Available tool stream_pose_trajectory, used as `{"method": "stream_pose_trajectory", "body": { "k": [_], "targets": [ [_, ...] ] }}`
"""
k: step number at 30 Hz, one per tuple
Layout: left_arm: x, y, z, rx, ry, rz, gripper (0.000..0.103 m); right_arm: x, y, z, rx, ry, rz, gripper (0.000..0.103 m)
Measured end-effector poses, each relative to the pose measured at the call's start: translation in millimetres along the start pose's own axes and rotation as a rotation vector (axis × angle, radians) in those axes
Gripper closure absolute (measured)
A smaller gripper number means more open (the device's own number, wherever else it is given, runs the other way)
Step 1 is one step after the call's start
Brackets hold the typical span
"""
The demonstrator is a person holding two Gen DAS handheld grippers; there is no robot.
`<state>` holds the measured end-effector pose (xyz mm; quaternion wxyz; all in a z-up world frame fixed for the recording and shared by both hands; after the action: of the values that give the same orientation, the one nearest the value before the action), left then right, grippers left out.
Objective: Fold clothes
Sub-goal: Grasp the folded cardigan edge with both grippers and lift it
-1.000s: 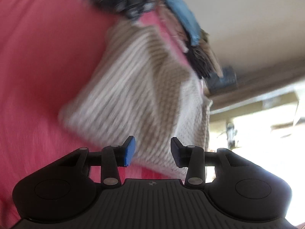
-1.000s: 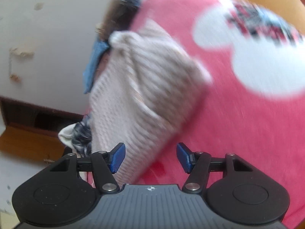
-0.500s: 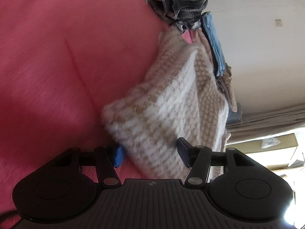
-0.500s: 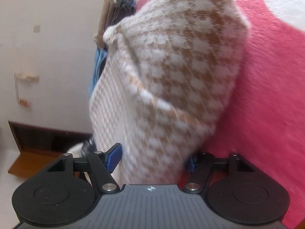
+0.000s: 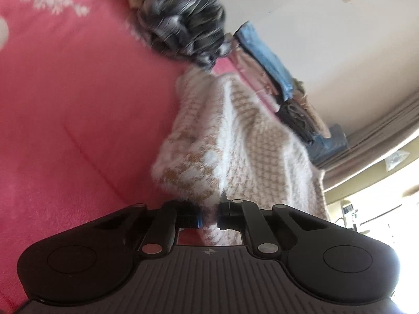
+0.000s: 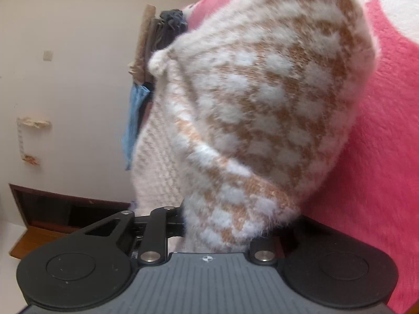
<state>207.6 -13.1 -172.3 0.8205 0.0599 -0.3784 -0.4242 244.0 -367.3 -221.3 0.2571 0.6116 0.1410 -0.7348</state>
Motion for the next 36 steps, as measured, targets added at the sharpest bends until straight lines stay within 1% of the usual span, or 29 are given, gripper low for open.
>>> {"method": "stream_pose_trajectory", "body": {
  "k": [2,4,8,12,14,15,16,17,18,19,21,22,23,25,27,30,31,34,35,36],
  "targets": [
    [0.5,-2.9,13.1,0.002,0.006,-0.009,0.096,-6.9,-5.0,10.4,0.000,0.008,0.000,0.079],
    [-3.4,-12.4,31.1,-0.005,0.018,-0.029,0.096,-13.8,-9.9,20.9,-0.001,0.017,0.001,0.079],
    [-16.0,-44.5,67.9,-0.050,0.042,-0.062,0.096,-10.7,-35.2,64.0,-0.027,0.014,-0.019,0.079],
    [-30.1,-79.7,104.4,-0.112,0.074,-0.148,0.096,-2.9,-67.5,121.1,-0.072,0.009,-0.041,0.080],
    [-37.9,-98.2,118.8,-0.163,0.089,-0.208,0.093,4.2,-82.3,145.0,-0.102,-0.003,-0.049,0.081],
    [-41.5,-105.8,121.0,-0.202,0.089,-0.239,0.088,8.4,-89.1,155.0,-0.117,-0.011,-0.052,0.080],
    [-45.2,-110.1,121.8,-0.231,0.096,-0.259,0.081,13.6,-95.1,163.6,-0.133,-0.022,-0.057,0.078],
    [-48.7,-111.5,123.9,-0.246,0.106,-0.272,0.077,21.6,-98.3,168.7,-0.150,-0.047,-0.071,0.070],
    [-51.7,-111.6,126.9,-0.253,0.113,-0.285,0.075,30.8,-100.1,172.4,-0.168,-0.082,-0.099,0.059],
    [-52.9,-109.8,131.0,-0.252,0.113,-0.300,0.074,36.3,-101.2,175.1,-0.186,-0.106,-0.123,0.055],
    [-52.5,-103.4,140.6,-0.232,0.098,-0.328,0.074,36.5,-102.2,182.2,-0.216,-0.128,-0.128,0.043],
    [-51.9,-99.9,145.3,-0.219,0.091,-0.336,0.073,32.1,-103.5,187.7,-0.236,-0.144,-0.108,0.040],
    [-51.3,-96.5,150.1,-0.205,0.084,-0.344,0.072,27.5,-105.5,194.1,-0.259,-0.171,-0.082,0.035],
    [-46.8,-90.2,154.5,-0.167,0.076,-0.358,0.068,17.1,-110.1,211.5,-0.310,-0.243,-0.012,0.034],
    [-38.7,-82.6,150.7,-0.125,0.076,-0.382,0.068,5.0,-115.2,229.2,-0.354,-0.306,0.065,0.034],
    [-22.5,-67.9,143.2,-0.049,0.057,-0.417,0.068,-22.1,-114.7,249.1,-0.379,-0.362,0.204,0.034],
    [-17.5,-62.4,140.1,-0.034,0.046,-0.420,0.068,-31.0,-112.0,254.9,-0.379,-0.372,0.250,0.034],
    [-4.3,-50.4,128.0,-0.009,0.040,-0.454,0.066,-56.5,-87.9,267.2,-0.327,-0.353,0.381,0.034],
    [-0.8,-47.0,119.7,-0.004,0.054,-0.477,0.066,-65.3,-79.9,271.3,-0.310,-0.346,0.425,0.034],
    [1.7,-43.3,107.8,-0.003,0.086,-0.505,0.066,-73.9,-71.7,271.1,-0.288,-0.340,0.466,0.034]
  ]
}}
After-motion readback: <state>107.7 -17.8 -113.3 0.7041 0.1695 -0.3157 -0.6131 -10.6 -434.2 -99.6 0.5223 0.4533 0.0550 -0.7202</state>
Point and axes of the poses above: each gripper's, at about its wrist camera, not at the fingertips, and z roughly against the way its jaws point, x to its right, y to its top, the point moved 8 cm from there along -z, roughly the way its jaws point, and after that the axes turned 13 degrees about y, right-handed, at the moved point
